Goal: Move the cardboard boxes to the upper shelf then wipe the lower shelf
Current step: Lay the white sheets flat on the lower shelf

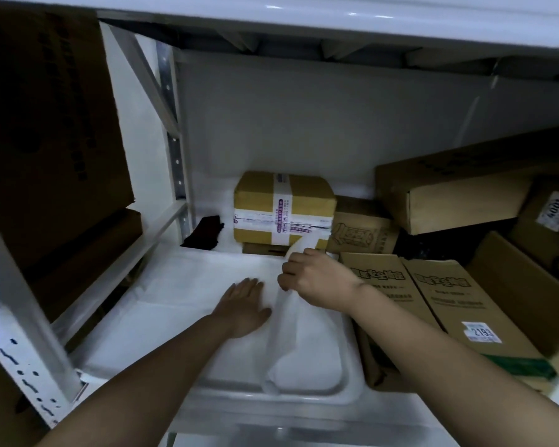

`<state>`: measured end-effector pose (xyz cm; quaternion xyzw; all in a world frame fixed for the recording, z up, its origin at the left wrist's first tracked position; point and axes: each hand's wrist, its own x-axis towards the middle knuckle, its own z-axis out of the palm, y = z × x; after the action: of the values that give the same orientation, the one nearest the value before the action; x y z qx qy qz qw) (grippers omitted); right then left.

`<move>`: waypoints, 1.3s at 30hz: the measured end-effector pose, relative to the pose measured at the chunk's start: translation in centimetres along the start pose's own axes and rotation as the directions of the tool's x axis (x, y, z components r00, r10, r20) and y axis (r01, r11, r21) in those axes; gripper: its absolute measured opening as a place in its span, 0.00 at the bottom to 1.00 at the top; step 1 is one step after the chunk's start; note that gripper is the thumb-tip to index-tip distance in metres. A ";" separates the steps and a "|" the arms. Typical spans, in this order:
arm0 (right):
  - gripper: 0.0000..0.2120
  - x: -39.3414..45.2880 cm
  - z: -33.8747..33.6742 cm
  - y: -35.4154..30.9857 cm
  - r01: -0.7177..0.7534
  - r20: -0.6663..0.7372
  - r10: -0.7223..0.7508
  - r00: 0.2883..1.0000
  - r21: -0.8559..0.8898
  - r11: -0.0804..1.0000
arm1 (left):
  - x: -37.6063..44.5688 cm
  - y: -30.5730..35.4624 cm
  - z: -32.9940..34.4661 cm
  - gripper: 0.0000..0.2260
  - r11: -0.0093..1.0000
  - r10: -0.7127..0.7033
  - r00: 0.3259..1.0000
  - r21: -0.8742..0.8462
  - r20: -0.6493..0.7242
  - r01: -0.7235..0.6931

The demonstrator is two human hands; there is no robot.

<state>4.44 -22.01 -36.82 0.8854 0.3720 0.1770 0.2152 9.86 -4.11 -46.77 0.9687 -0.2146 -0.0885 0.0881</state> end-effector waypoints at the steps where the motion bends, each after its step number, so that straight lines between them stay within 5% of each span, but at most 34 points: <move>1: 0.12 -0.7 0.1 0.3 -0.021 0.049 0.021 0.999 0.008 1.000 | 0.2 0.4 0.3 0.31 1.000 -0.004 1.000 0.005 0.013 0.004; 16: 0.12 -3.8 1.5 1.7 -0.011 0.408 0.042 0.912 -0.080 0.997 | 0.7 0.6 2.3 0.37 0.985 -0.096 0.990 0.150 0.099 0.081; 23: 0.13 -3.0 1.2 2.2 -0.174 0.607 0.192 0.771 -0.089 0.981 | 0.4 0.6 2.2 0.43 0.990 -0.072 0.990 0.131 0.117 0.056; 26: 0.14 -2.2 1.2 2.3 -0.279 0.556 0.254 0.791 -0.042 0.959 | 0.3 0.6 1.9 0.46 0.992 -0.061 0.987 0.121 0.146 0.043; 32: 0.23 1.2 6.0 -1.7 -0.613 0.521 0.373 0.768 0.428 0.665 | 0.8 0.1 0.9 0.38 0.992 -0.099 0.994 0.082 0.051 0.094; 39: 0.35 2.9 10.8 -5.0 -0.750 0.546 0.519 0.657 0.401 0.526 | 0.9 -5.5 0.3 0.31 0.973 -0.210 0.977 0.085 -0.046 0.214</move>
<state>8.53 -19.45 -48.09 0.9946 0.0052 -0.0479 -0.0923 12.82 0.32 -48.29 0.9905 -0.1120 -0.0700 0.0386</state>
